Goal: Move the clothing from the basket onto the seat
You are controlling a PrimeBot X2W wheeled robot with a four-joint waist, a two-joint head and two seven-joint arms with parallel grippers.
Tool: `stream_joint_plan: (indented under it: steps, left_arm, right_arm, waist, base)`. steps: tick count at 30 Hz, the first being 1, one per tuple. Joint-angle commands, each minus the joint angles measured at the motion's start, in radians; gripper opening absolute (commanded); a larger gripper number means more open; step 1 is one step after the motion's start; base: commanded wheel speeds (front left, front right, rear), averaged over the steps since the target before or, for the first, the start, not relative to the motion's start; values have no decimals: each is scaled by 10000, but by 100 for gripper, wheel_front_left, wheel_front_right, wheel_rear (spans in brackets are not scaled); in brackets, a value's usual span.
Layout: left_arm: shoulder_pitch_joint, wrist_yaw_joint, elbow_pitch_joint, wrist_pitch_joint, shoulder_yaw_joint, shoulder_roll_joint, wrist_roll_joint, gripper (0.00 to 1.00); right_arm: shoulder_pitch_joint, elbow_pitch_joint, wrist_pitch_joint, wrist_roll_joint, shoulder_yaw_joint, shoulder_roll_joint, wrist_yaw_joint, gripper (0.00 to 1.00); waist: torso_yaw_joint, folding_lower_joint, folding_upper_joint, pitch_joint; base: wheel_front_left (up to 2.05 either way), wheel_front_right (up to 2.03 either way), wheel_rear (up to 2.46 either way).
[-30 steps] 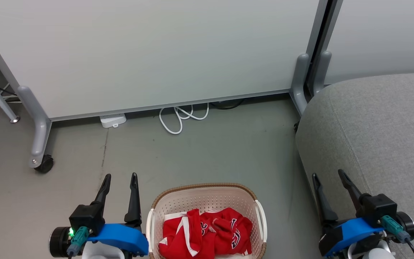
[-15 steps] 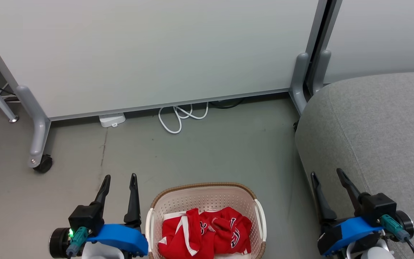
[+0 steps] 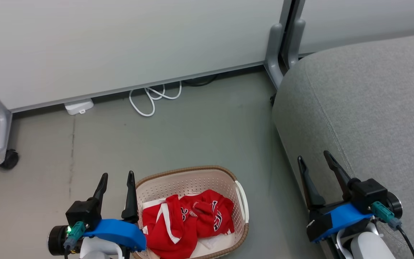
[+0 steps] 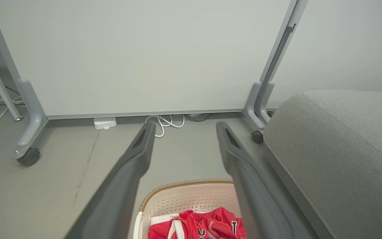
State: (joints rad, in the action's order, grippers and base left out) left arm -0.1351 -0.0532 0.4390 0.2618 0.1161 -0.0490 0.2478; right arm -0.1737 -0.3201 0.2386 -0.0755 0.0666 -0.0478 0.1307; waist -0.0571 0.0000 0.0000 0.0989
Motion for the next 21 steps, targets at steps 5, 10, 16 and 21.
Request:
stream_joint_plan:
  steps: [5, 10, 16, 21]
  left_arm:
    - [-550, 84, 525, 45, -76, -31, 188, 100]
    - [-1167, 49, 1355, 22, -96, -73, 194, 100]
    - [-2265, 100, 2638, -238, -45, -183, 176, 100]
    - [-3067, 166, 3587, -480, -11, -276, 179, 100]
  right_arm:
    - [-537, 278, 84, -168, 223, -41, 1, 100]
    - [-932, 584, 128, -252, 321, -35, 1, 100]
    - [-1460, 917, 219, -462, 437, -29, 1, 100]
    - [-1710, 1081, 245, -625, 613, -30, 1, 100]
  waist:
    - [-978, 0, 0, 1278]
    - [-1474, 0, 0, 2325]
    - [-1857, 0, 0, 3608]
    - [-1985, 0, 0, 4385]
  base:
    - [0, 0, 0]
    - [0, 0, 0]
    - [0, 0, 0]
    - [0, 0, 0]
